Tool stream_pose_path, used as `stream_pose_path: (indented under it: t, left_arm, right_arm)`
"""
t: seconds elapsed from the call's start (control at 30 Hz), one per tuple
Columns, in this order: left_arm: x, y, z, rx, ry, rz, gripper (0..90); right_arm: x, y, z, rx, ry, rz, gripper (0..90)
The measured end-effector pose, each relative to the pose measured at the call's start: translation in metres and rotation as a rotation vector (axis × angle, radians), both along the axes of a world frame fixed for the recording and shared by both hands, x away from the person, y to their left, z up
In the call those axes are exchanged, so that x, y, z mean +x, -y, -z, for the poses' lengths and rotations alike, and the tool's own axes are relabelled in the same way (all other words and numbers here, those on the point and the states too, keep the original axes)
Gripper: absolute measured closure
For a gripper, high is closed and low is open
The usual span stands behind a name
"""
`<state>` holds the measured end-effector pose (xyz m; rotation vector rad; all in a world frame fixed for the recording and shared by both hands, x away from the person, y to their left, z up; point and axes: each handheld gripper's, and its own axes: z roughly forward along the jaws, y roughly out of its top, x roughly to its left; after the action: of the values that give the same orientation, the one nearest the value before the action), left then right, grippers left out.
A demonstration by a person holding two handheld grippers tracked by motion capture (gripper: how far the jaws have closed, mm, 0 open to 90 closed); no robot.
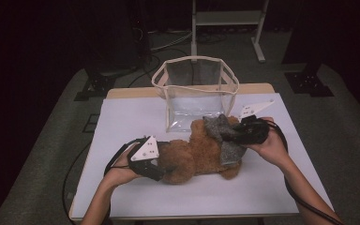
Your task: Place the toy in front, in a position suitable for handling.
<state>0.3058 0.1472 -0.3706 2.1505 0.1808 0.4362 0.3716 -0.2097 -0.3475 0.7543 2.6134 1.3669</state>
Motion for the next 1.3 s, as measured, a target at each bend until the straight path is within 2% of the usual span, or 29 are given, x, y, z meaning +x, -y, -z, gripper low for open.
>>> stream_pose_path:
  t: [0.03,0.1,0.13,0.23,0.37,0.43,0.47,0.5,0.53,0.57,0.6,0.7,0.73,0.77,0.87,0.93,1.03,1.1,1.13,1.17,1.2,1.23,1.27,1.3]
  left_arm:
    - [-0.002,0.000,-0.003,-0.011,0.014,0.006,20.3]
    - [-0.006,0.002,-0.008,-0.022,0.033,0.030,19.8]
    - [-0.008,0.004,-0.008,-0.011,0.046,0.043,19.1]
    - [-0.009,0.008,-0.005,0.004,0.062,0.055,18.0]
    - [-0.005,0.005,0.002,0.013,0.051,0.033,18.1]
    - [-0.002,0.002,0.005,0.007,0.044,0.023,18.1]
    - [0.001,-0.003,0.007,0.011,0.040,-0.010,18.2]
    - [0.001,-0.003,0.007,0.011,0.040,-0.010,18.2]
    - [0.005,-0.008,0.008,0.027,0.034,-0.054,18.2]
    - [0.005,-0.008,0.008,0.027,0.034,-0.054,18.2]
    - [0.008,-0.014,0.011,0.029,0.029,-0.086,18.2]
    - [0.010,-0.021,0.013,0.023,0.019,-0.111,18.2]
    - [0.013,-0.026,0.015,0.024,0.016,-0.127,18.2]
    - [0.016,-0.033,0.018,0.007,0.000,-0.150,18.2]
    - [0.019,-0.038,0.020,-0.002,-0.006,-0.169,18.2]
    - [0.024,-0.042,0.022,-0.003,-0.012,-0.188,18.2]
    - [0.028,-0.044,0.021,-0.008,-0.016,-0.194,18.3]
    - [0.028,-0.044,0.019,-0.014,-0.015,-0.188,18.3]
    - [0.026,-0.042,0.016,-0.024,-0.009,-0.171,18.4]
    - [0.026,-0.042,0.016,-0.024,-0.009,-0.171,18.6]
    - [0.022,-0.041,0.011,-0.039,0.005,-0.151,18.6]
    - [0.022,-0.041,0.011,-0.039,0.005,-0.151,18.6]
    - [0.017,-0.037,0.007,-0.055,0.011,-0.120,18.5]
    - [0.017,-0.037,0.007,-0.055,0.011,-0.120,18.5]
  right_arm:
    - [0.001,0.011,0.003,0.008,-0.004,0.026,71.6]
    - [0.001,0.016,0.005,0.011,-0.009,0.037,71.4]
    - [0.002,0.025,0.009,0.020,-0.021,0.052,70.9]
    - [0.003,0.033,0.012,0.024,-0.028,0.070,70.8]
    - [0.003,0.037,0.016,0.023,-0.043,0.076,70.9]
    - [0.002,0.034,0.020,0.025,-0.052,0.064,71.2]
    - [0.002,0.031,0.021,0.028,-0.059,0.058,71.6]
    - [0.002,0.031,0.021,0.028,-0.059,0.058,71.6]
    - [0.000,0.024,0.023,0.031,-0.066,0.039,72.1]
    - [-0.001,0.019,0.024,0.032,-0.061,0.023,72.3]
    - [-0.002,0.014,0.024,0.034,-0.065,0.014,72.6]
    - [-0.004,0.004,0.023,0.035,-0.066,-0.003,73.4]
    - [-0.005,0.000,0.023,0.041,-0.063,-0.010,73.7]
    - [-0.006,-0.005,0.021,0.045,-0.063,-0.021,74.1]
    - [-0.011,-0.016,0.017,0.049,-0.063,-0.042,74.6]
    - [-0.019,-0.025,0.011,0.050,-0.051,-0.080,74.6]
    - [-0.025,-0.029,0.007,0.036,-0.030,-0.092,74.3]
    - [-0.025,-0.028,0.006,0.026,-0.021,-0.082,74.1]
    - [-0.021,-0.023,0.008,0.019,-0.016,-0.056,73.9]
    - [-0.019,-0.020,0.010,0.023,-0.025,-0.047,73.8]
    - [-0.017,-0.017,0.012,0.029,-0.031,-0.040,73.6]
    - [-0.014,-0.014,0.016,0.040,-0.038,-0.028,73.4]
    - [-0.012,-0.011,0.018,0.046,-0.044,-0.019,73.2]
    - [-0.010,-0.009,0.020,0.054,-0.047,-0.010,73.0]
